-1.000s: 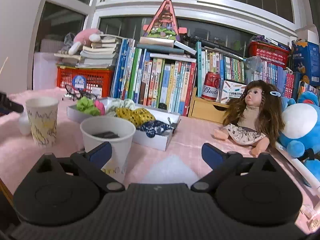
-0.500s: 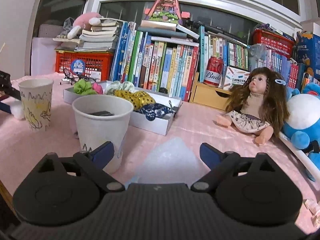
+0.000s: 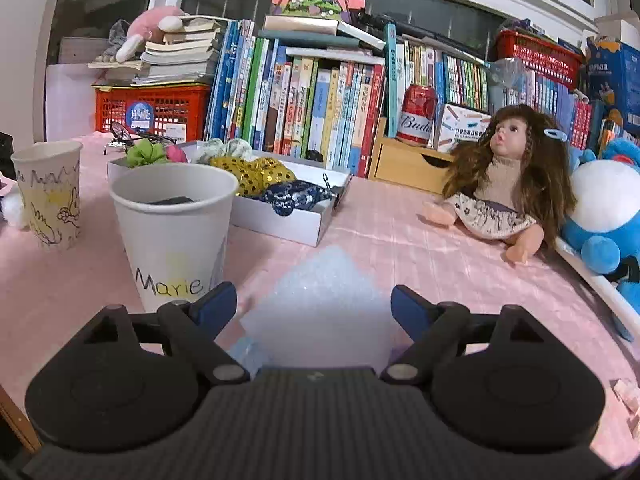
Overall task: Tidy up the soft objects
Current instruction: 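Close left tool on cotton fluff while right tool closes on foam sheet, then carry cotton fluff with left tool while right tool carries foam sheet to tray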
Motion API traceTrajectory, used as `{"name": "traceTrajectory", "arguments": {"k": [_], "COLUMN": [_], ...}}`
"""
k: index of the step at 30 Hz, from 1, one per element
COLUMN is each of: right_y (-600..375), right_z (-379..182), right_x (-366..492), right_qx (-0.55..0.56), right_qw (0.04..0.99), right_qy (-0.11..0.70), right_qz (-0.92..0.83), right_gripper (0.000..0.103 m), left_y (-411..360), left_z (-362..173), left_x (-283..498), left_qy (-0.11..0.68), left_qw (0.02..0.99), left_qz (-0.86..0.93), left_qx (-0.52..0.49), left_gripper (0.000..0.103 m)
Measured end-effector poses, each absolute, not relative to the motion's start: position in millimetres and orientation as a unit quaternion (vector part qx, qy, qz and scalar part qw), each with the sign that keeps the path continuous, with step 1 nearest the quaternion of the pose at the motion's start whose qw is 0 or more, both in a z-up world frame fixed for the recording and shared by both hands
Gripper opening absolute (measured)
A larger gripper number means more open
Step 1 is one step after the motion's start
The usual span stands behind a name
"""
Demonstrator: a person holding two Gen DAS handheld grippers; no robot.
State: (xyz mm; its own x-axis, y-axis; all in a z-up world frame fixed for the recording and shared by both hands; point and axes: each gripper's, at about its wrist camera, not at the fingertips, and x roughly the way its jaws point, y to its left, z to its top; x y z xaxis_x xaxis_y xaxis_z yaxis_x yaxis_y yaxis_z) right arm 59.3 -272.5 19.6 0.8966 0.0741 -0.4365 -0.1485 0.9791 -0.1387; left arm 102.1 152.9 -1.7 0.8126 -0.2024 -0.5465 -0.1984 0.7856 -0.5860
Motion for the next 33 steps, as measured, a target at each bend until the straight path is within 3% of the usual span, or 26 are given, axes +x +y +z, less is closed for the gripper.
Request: {"name": "traceTrajectory", "arguments": {"k": [8, 10, 14, 17, 33], "right_y": [-274.7, -275.7, -278.4, -281.1, -284.1], "right_z": [16.4, 15.5, 13.3, 17.5, 53.9], "right_x": [63.1, 64.1, 64.9, 63.1, 63.4], "right_qx": [-0.079, -0.074, -0.059, -0.043, -0.031], "right_qw": [0.969, 0.968, 0.967, 0.97, 0.978], "right_qy": [0.229, 0.235, 0.242, 0.234, 0.199], "right_qz": [0.05, 0.05, 0.046, 0.046, 0.047], "right_gripper": [0.089, 0.084, 0.066, 0.063, 0.062], "left_y": [149.3, 147.8, 144.8, 142.2, 136.5], "left_z": [-4.0, -4.2, -1.4, 3.7, 60.0], "left_x": [106.8, 108.9, 109.1, 107.9, 95.4], "left_qy": [0.302, 0.301, 0.3, 0.295, 0.238], "left_qw": [0.894, 0.893, 0.895, 0.901, 0.939], "left_qz": [0.005, 0.01, 0.016, 0.019, 0.013], "left_qx": [-0.332, -0.334, -0.329, -0.318, -0.248], "left_gripper": [0.053, 0.05, 0.045, 0.044, 0.044]}}
